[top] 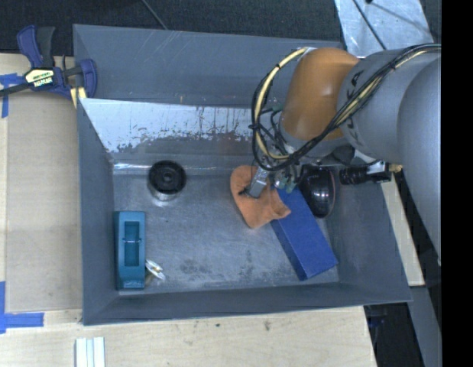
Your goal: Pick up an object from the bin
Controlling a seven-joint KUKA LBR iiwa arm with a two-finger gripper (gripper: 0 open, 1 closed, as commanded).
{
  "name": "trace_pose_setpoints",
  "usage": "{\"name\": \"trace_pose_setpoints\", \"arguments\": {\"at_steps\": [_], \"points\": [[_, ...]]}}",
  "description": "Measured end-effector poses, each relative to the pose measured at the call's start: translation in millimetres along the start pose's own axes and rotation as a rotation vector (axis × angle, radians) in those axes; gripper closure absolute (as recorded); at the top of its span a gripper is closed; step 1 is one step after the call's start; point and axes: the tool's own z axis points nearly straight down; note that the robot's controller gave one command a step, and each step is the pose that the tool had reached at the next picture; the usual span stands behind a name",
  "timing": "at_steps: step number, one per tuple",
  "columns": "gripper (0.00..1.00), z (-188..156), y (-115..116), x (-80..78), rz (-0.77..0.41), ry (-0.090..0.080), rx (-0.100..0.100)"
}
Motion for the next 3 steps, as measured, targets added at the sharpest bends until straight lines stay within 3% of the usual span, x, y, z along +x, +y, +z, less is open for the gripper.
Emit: {"name": "trace_pose_setpoints", "arguments": {"at_steps": [3], "points": [[1.00, -36.5, -0.2, -0.7, -0.002, 0.000, 0.000]]}}
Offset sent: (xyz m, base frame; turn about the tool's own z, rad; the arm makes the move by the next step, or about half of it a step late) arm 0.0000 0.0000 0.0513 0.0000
